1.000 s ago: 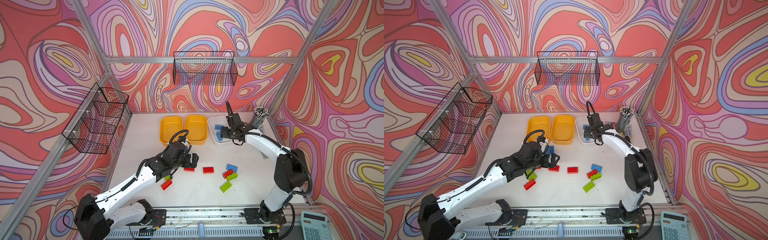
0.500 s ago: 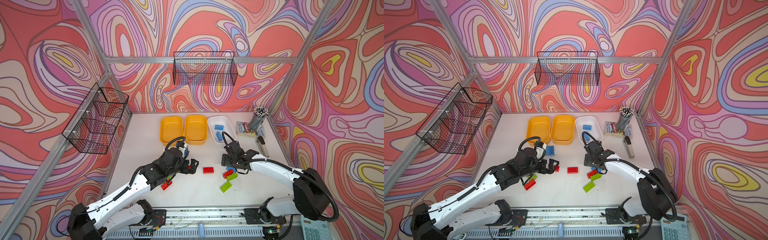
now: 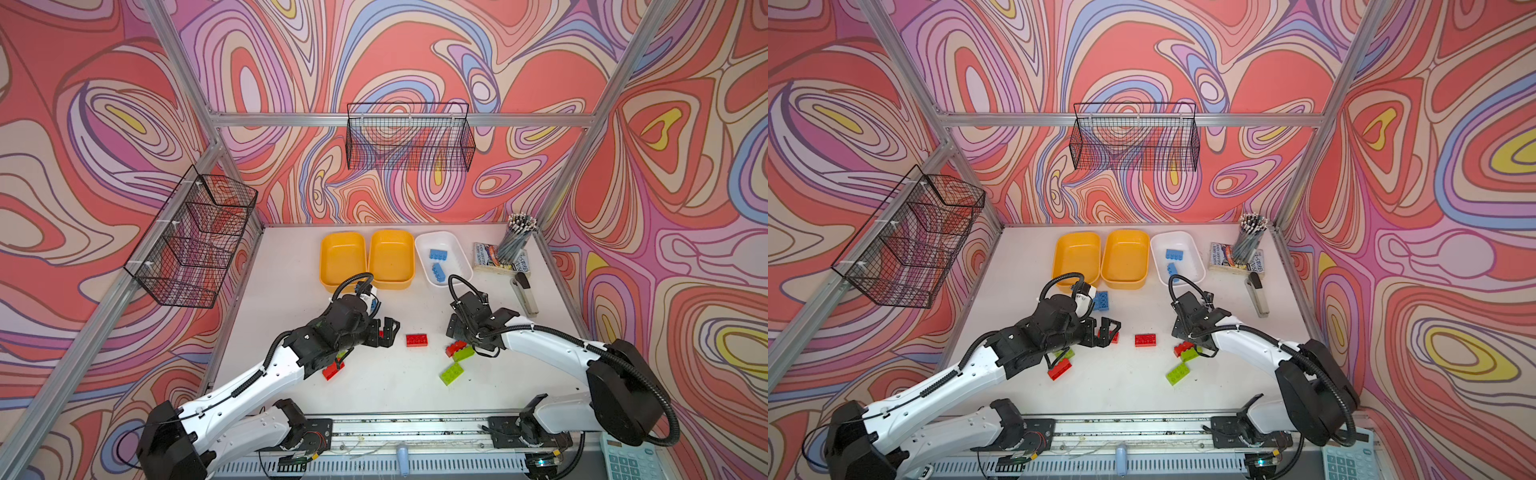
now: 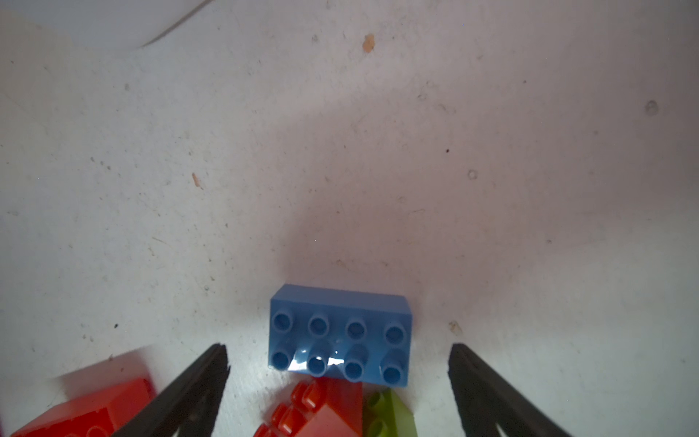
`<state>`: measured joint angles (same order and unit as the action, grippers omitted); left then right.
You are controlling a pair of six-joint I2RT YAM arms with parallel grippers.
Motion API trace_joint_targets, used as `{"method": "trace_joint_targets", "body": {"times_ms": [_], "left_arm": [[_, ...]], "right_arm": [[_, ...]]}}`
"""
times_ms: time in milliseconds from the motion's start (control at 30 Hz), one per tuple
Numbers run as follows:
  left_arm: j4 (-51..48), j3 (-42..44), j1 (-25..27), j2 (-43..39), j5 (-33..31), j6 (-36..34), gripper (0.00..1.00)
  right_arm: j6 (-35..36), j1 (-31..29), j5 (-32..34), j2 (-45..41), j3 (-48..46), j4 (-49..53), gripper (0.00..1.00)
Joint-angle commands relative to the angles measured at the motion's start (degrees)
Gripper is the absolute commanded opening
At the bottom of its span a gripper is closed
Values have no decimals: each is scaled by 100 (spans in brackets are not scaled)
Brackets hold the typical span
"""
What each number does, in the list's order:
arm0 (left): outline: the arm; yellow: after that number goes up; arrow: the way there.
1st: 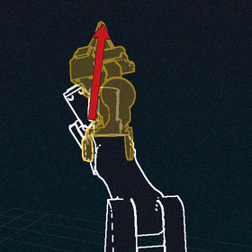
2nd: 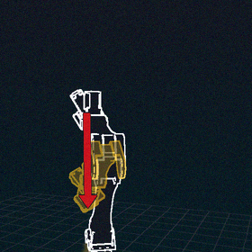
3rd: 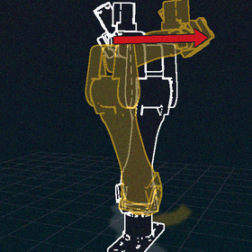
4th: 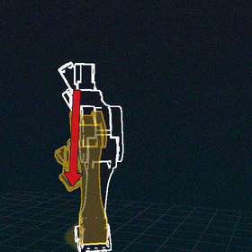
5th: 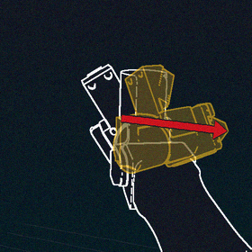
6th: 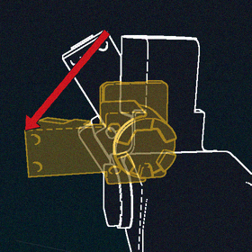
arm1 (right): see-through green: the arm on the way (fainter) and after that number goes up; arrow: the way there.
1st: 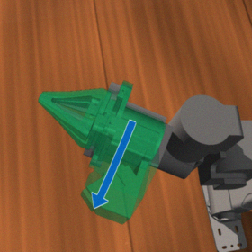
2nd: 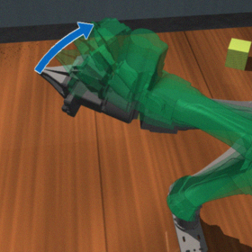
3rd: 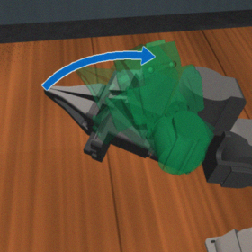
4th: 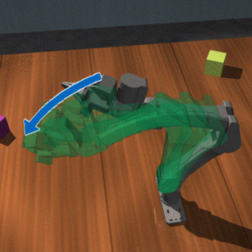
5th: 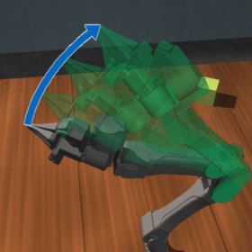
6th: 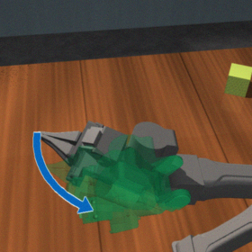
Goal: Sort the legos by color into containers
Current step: 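Carry the blue brick with the right gripper into the white tray and release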
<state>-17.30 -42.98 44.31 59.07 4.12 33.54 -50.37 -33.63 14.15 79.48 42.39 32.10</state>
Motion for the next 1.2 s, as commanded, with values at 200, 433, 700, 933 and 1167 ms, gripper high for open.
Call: {"method": "trace_joint_targets", "body": {"times_ms": [200,433,700,933,1167], "left_arm": [[174,101,33,-4,56,-207,100],[122,159,33,-62,-54,-225,100],[-116,65,33,-70,-200,-237,100],[-434,-143,33,-157,-451,-245,100],[-881,-454,31,-107,-904,-295,100]], "right_arm": [[-190,-39,-36,517,41,-260,91],[28,-39,-63,834,221,-283,62],[527,-39,146,829,1027,279,47],[1552,106,690,1381,2713,596,48],[2293,823,348,2706,4169,243,48]]}}
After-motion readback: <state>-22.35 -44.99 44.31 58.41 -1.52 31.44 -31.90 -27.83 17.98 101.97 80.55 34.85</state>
